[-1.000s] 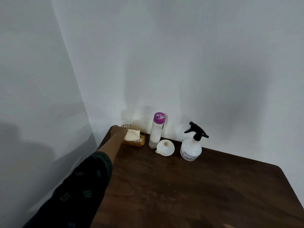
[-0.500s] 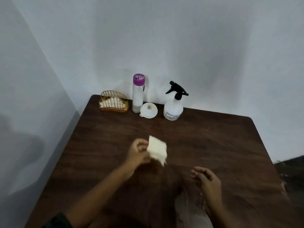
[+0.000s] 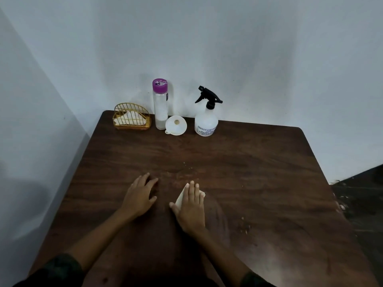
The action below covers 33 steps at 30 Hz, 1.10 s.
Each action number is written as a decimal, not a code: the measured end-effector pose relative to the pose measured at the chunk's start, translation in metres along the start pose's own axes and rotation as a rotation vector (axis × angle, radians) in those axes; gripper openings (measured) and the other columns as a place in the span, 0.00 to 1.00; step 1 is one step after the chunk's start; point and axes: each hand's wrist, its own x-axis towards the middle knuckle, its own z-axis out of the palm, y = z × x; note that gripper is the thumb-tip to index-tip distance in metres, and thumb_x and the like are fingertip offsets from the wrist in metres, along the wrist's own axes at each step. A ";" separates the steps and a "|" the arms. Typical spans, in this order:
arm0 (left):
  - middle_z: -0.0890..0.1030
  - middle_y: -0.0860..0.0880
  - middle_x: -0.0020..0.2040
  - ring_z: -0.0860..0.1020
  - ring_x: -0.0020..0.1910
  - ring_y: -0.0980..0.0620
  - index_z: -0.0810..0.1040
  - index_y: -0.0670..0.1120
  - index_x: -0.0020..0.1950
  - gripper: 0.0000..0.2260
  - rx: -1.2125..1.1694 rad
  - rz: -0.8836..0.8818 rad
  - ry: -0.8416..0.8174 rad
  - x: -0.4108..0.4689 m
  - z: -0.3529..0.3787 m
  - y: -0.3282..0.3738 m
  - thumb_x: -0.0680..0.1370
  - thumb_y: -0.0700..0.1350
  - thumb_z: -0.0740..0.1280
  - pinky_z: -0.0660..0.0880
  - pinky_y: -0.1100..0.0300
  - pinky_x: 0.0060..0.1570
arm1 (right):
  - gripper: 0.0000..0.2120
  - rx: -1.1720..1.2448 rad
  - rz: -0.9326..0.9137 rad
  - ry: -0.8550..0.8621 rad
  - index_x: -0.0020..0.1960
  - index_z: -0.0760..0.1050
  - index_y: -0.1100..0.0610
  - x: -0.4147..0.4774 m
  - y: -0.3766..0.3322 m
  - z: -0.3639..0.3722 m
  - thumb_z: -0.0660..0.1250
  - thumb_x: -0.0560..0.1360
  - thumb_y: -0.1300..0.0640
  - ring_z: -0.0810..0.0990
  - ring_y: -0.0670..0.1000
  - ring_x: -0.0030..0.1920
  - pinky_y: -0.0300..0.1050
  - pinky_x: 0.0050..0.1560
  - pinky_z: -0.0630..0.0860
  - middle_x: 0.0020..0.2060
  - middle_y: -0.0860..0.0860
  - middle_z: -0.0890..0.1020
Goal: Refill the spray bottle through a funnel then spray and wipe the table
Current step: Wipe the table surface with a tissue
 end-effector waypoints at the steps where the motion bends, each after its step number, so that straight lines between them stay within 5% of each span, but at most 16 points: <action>1: 0.46 0.47 0.79 0.47 0.77 0.44 0.52 0.54 0.77 0.32 0.046 -0.014 -0.050 0.003 0.000 0.000 0.77 0.55 0.64 0.53 0.46 0.75 | 0.44 -0.066 -0.050 -0.025 0.75 0.39 0.61 -0.003 0.005 0.005 0.42 0.72 0.32 0.36 0.54 0.75 0.49 0.72 0.35 0.75 0.54 0.39; 3: 0.36 0.47 0.78 0.39 0.77 0.42 0.46 0.56 0.77 0.37 0.107 -0.053 -0.141 0.008 0.000 -0.003 0.76 0.61 0.63 0.47 0.40 0.73 | 0.44 -0.165 -0.165 -0.045 0.76 0.41 0.61 -0.021 0.021 0.013 0.46 0.73 0.31 0.38 0.54 0.75 0.50 0.74 0.38 0.75 0.54 0.40; 6: 0.28 0.47 0.75 0.33 0.74 0.39 0.38 0.61 0.75 0.41 0.103 -0.149 -0.234 0.012 -0.001 -0.012 0.73 0.67 0.62 0.41 0.35 0.70 | 0.43 -0.213 -0.163 -0.079 0.74 0.56 0.62 -0.063 0.064 0.017 0.49 0.74 0.30 0.53 0.56 0.75 0.50 0.73 0.46 0.75 0.57 0.59; 10: 0.23 0.48 0.72 0.28 0.72 0.39 0.32 0.64 0.73 0.43 0.054 -0.172 -0.296 0.012 0.007 -0.022 0.70 0.72 0.58 0.37 0.32 0.68 | 0.44 -0.130 0.065 0.049 0.76 0.47 0.61 -0.101 0.141 0.004 0.46 0.74 0.29 0.47 0.55 0.76 0.49 0.73 0.45 0.77 0.53 0.46; 13: 0.21 0.49 0.71 0.26 0.71 0.40 0.30 0.64 0.72 0.43 0.033 -0.163 -0.302 0.013 0.010 -0.024 0.70 0.73 0.57 0.36 0.31 0.67 | 0.48 -0.073 0.380 0.117 0.74 0.48 0.65 -0.081 0.157 -0.016 0.38 0.71 0.27 0.56 0.61 0.74 0.58 0.71 0.55 0.75 0.59 0.55; 15: 0.21 0.49 0.70 0.26 0.71 0.40 0.30 0.64 0.71 0.43 0.030 -0.164 -0.313 0.013 0.010 -0.025 0.70 0.73 0.57 0.35 0.31 0.67 | 0.53 -0.082 0.490 0.106 0.74 0.47 0.64 -0.052 0.143 -0.028 0.32 0.66 0.24 0.53 0.61 0.75 0.61 0.73 0.54 0.75 0.61 0.55; 18: 0.20 0.49 0.70 0.25 0.71 0.40 0.30 0.64 0.71 0.43 0.020 -0.160 -0.345 0.012 0.007 -0.025 0.70 0.73 0.57 0.35 0.31 0.66 | 0.49 -0.156 0.304 0.072 0.75 0.52 0.60 -0.016 0.105 -0.021 0.39 0.68 0.26 0.50 0.60 0.76 0.57 0.73 0.46 0.76 0.58 0.52; 22: 0.19 0.51 0.69 0.23 0.69 0.41 0.30 0.64 0.71 0.41 -0.030 -0.145 -0.408 0.012 0.001 -0.027 0.72 0.71 0.57 0.32 0.33 0.66 | 0.40 -0.285 -0.086 -0.050 0.71 0.65 0.60 -0.042 0.070 0.009 0.49 0.73 0.30 0.59 0.59 0.73 0.55 0.70 0.50 0.72 0.56 0.65; 25: 0.19 0.51 0.68 0.22 0.69 0.42 0.30 0.65 0.71 0.37 -0.059 -0.137 -0.444 0.014 -0.001 -0.029 0.75 0.68 0.56 0.32 0.33 0.66 | 0.39 -0.271 -0.192 -0.036 0.73 0.60 0.59 -0.081 0.110 0.014 0.49 0.75 0.31 0.51 0.55 0.75 0.53 0.71 0.48 0.75 0.54 0.59; 28: 0.19 0.52 0.69 0.22 0.68 0.43 0.31 0.65 0.71 0.34 -0.070 -0.144 -0.455 0.014 0.000 -0.028 0.78 0.65 0.54 0.31 0.33 0.66 | 0.39 -0.251 -0.025 0.076 0.76 0.49 0.58 -0.081 0.167 -0.008 0.44 0.76 0.32 0.48 0.54 0.76 0.52 0.72 0.48 0.77 0.53 0.50; 33: 0.20 0.52 0.69 0.21 0.68 0.43 0.31 0.66 0.71 0.30 -0.080 -0.162 -0.459 0.017 0.001 -0.030 0.79 0.64 0.51 0.31 0.33 0.66 | 0.45 -0.130 0.398 0.089 0.75 0.50 0.63 0.014 0.161 -0.055 0.43 0.73 0.29 0.49 0.58 0.76 0.61 0.73 0.51 0.76 0.58 0.51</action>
